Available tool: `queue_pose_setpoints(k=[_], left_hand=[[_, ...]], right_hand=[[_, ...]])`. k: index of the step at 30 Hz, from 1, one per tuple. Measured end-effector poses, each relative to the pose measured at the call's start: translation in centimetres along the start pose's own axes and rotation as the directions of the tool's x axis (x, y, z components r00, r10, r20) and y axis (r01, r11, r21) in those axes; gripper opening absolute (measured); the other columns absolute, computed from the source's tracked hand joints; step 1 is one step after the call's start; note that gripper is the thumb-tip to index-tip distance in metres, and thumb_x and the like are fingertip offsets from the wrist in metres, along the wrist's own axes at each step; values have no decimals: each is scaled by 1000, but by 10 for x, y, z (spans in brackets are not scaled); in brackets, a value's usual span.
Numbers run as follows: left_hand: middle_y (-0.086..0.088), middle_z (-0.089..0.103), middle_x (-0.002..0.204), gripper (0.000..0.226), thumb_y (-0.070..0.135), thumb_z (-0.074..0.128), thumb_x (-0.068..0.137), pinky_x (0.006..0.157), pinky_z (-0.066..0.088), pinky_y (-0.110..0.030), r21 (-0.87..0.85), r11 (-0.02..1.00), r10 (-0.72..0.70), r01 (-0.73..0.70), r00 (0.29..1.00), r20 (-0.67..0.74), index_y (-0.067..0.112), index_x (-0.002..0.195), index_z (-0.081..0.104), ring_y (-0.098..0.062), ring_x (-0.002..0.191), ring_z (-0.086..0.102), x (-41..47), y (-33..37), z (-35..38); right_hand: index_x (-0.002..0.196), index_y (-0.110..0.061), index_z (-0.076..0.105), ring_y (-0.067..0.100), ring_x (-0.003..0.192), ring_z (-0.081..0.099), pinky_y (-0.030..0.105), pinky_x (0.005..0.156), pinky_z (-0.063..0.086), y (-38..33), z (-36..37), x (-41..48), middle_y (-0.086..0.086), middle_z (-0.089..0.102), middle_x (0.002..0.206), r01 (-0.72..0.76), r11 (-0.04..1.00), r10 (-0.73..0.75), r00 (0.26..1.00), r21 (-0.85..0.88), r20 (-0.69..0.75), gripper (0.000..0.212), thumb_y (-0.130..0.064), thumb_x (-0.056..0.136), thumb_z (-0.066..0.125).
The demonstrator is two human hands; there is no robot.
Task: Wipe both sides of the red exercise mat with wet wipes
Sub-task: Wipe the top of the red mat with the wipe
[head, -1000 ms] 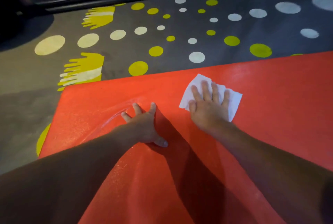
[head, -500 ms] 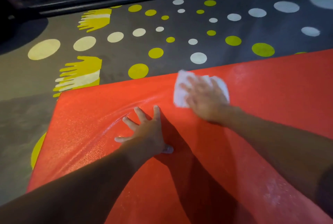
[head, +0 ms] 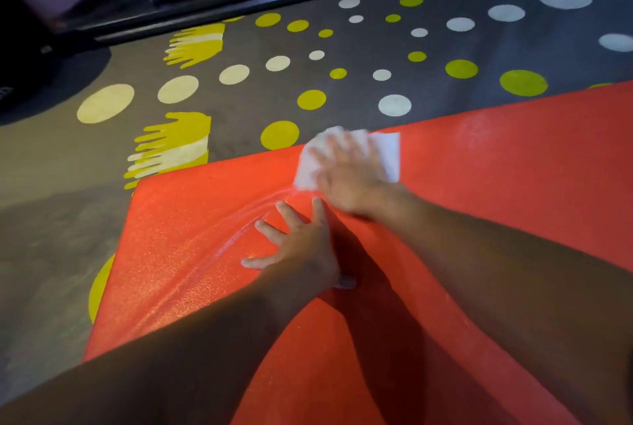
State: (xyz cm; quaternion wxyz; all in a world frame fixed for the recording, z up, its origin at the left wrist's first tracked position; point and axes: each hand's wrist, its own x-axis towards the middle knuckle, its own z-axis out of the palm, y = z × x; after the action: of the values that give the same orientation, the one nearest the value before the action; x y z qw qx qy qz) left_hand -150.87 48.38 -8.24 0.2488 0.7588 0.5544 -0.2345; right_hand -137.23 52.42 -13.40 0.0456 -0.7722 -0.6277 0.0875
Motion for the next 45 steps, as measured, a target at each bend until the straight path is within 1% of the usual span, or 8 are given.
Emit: queue_pose_setpoints(k=[3,7,12,17,22,26,31,45], left_hand=[[-10,-22,161,140,47,91,59,107,18,-75,46,997,68,-68,998,11,19,155,-7,-49,145,-13,-3,-15,-8],[-14,-30,158,150,42,91,60,116,17,-62,344,929,99,-137,987,125,11,151,-24,-50,146,-9,1,-29,-13],[3,-38,155,147,33,90,65,96,22,-83,332,936,84,-113,991,101,24,150,-29,-44,147,-15,-2,-33,-6],[7,-38,155,145,32,90,65,94,25,-83,285,944,139,-165,984,109,29,150,-27,-42,147,-18,-4,-41,-10],[10,-33,157,143,30,91,63,98,23,-82,254,949,173,-185,983,67,28,153,-20,-36,148,-18,-6,-50,-9],[12,-33,157,142,28,91,63,100,19,-81,206,960,187,-189,982,27,26,154,-19,-32,149,-19,-6,-53,-6],[-5,4,158,114,36,88,66,107,28,-68,175,971,187,-165,975,-123,9,151,16,-30,149,7,-24,-63,3],[-10,-34,157,148,48,88,61,119,8,-59,263,960,103,-97,995,-10,13,152,-23,-35,148,-20,-44,-55,33]], right_hand=[[151,-37,23,28,146,18,50,117,11,16,-4,-5,0,13,163,233,970,-235,972,-74,-22,49,-39,102,25],[154,-38,11,29,151,-3,56,118,-5,42,-5,3,2,2,165,-297,953,296,955,-56,-28,54,-45,101,15],[154,-42,14,24,152,3,52,121,0,17,6,-40,-2,3,166,222,973,-222,975,-62,2,58,-48,97,6],[152,-41,14,30,150,4,53,119,4,37,4,-33,2,3,165,-173,984,170,983,-39,-70,56,-47,97,10],[156,-34,14,24,152,2,45,122,0,9,10,-59,0,1,166,230,971,-232,973,-64,-15,53,-38,104,20],[156,-35,11,30,151,-2,49,121,-2,23,5,-48,1,0,166,-130,991,128,991,-29,-45,54,-40,102,16],[152,-35,28,35,147,19,53,119,14,-25,12,-91,6,16,164,321,942,-316,946,-95,69,65,-46,91,9],[155,-43,7,29,151,-5,52,119,-5,25,1,-119,-3,-3,166,-186,978,189,982,-97,18,55,-48,100,11]])
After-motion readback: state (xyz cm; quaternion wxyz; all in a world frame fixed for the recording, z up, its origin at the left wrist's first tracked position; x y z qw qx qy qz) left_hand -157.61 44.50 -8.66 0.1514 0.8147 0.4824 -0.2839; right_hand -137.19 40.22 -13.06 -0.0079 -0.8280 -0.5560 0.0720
